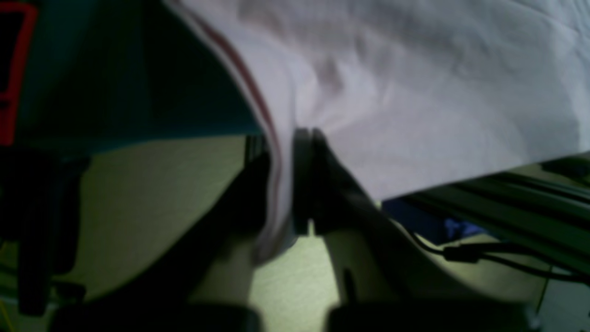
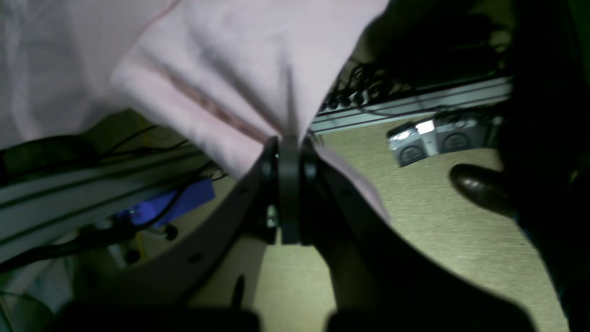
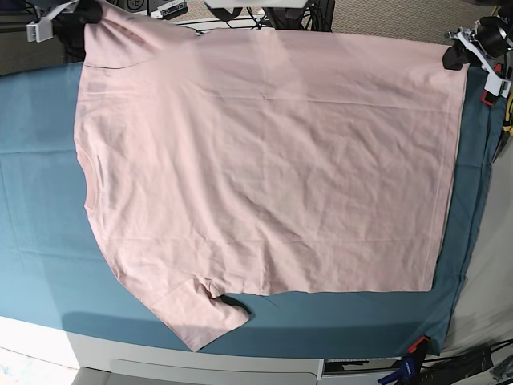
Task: Fold the T-shirt properly
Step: 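Lift the shirt edge with both grippers and fold it over, then lower the folded edge onto the shirt and open both grippers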
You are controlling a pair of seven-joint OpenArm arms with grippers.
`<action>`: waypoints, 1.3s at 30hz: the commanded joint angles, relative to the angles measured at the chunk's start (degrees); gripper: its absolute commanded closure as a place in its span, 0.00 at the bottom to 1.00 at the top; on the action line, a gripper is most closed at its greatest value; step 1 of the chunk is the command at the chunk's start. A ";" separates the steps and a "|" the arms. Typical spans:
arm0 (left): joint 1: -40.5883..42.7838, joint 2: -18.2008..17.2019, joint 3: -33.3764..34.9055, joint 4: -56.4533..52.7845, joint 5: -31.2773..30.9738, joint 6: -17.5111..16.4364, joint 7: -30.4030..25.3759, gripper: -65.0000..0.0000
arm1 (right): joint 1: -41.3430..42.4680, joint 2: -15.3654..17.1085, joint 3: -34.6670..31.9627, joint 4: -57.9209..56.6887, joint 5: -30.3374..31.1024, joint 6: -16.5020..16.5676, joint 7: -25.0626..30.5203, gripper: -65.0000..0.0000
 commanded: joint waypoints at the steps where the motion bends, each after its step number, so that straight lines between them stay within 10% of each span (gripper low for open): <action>1: 0.50 -0.81 -0.63 0.61 -1.01 -0.22 -0.74 1.00 | -1.11 0.48 1.38 0.68 0.83 -0.09 0.24 1.00; 18: -3.37 -0.85 -0.63 0.63 -1.22 -0.22 -1.57 1.00 | 12.70 0.44 1.57 0.68 3.87 0.46 0.11 1.00; 39: -19.34 -0.81 12.55 0.59 13.33 1.49 -8.28 1.00 | 38.71 0.48 -15.45 0.52 -28.30 0.39 12.98 1.00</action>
